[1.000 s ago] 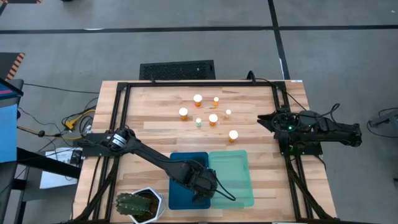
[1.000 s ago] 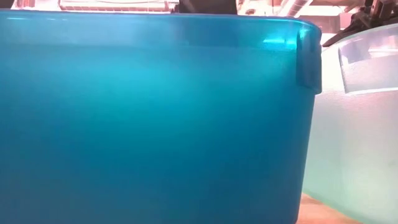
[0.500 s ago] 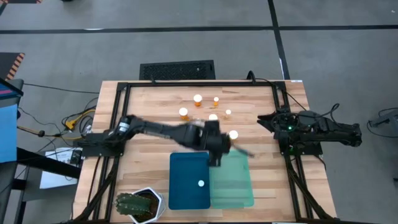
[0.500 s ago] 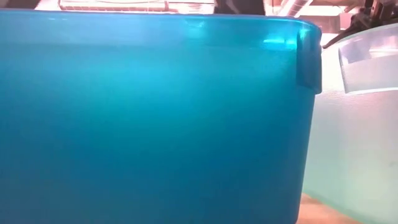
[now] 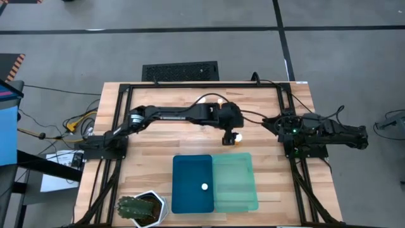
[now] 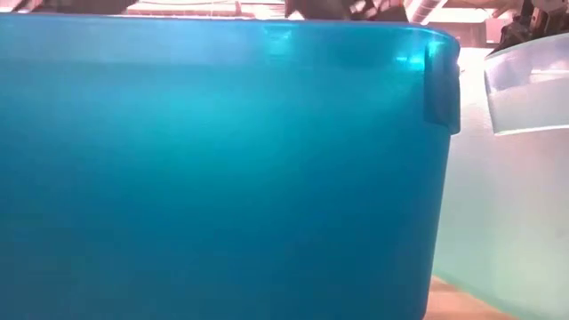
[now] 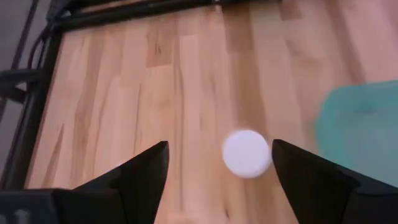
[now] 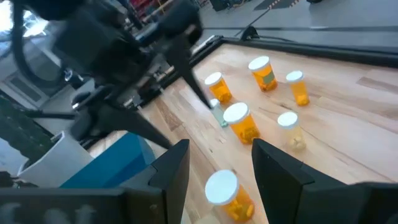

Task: Pick and place medicine bottles into bin by pill shape (circle, oval)
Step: Put the bottom large orange pill bottle into the green bin

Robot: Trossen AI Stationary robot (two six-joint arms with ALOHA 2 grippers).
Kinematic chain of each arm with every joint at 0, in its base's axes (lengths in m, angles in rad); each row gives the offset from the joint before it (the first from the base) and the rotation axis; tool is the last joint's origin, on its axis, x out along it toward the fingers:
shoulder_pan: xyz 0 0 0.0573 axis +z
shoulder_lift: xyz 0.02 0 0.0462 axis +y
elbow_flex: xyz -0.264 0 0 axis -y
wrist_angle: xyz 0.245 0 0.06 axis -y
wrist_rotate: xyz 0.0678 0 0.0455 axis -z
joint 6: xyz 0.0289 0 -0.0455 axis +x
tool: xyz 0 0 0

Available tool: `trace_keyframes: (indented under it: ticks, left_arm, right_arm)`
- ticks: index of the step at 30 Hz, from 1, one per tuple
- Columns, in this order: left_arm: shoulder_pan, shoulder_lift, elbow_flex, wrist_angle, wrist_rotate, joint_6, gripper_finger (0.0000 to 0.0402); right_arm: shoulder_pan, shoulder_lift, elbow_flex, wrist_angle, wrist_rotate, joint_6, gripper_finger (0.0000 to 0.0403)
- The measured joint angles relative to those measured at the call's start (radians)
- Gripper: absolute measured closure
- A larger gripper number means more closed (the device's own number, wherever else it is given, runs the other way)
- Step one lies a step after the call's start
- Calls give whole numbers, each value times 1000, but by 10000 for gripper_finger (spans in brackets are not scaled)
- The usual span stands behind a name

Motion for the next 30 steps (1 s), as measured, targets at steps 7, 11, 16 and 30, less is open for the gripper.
trace_keyframes:
  ticks: [7,11,16,30]
  left_arm:
    - [3,75,1,82,86,26,91]
    - [3,80,0,91,142,39,90]
    - [6,99,0,116,159,76,90]
    - [12,160,0,149,133,130,90]
  right_arm:
    - [-2,0,0,-5,2,-2,214]
    - [-2,0,0,-7,2,-2,216]
    - [-2,0,0,-2,3,2,217]
    - [-2,0,0,-6,3,31,217]
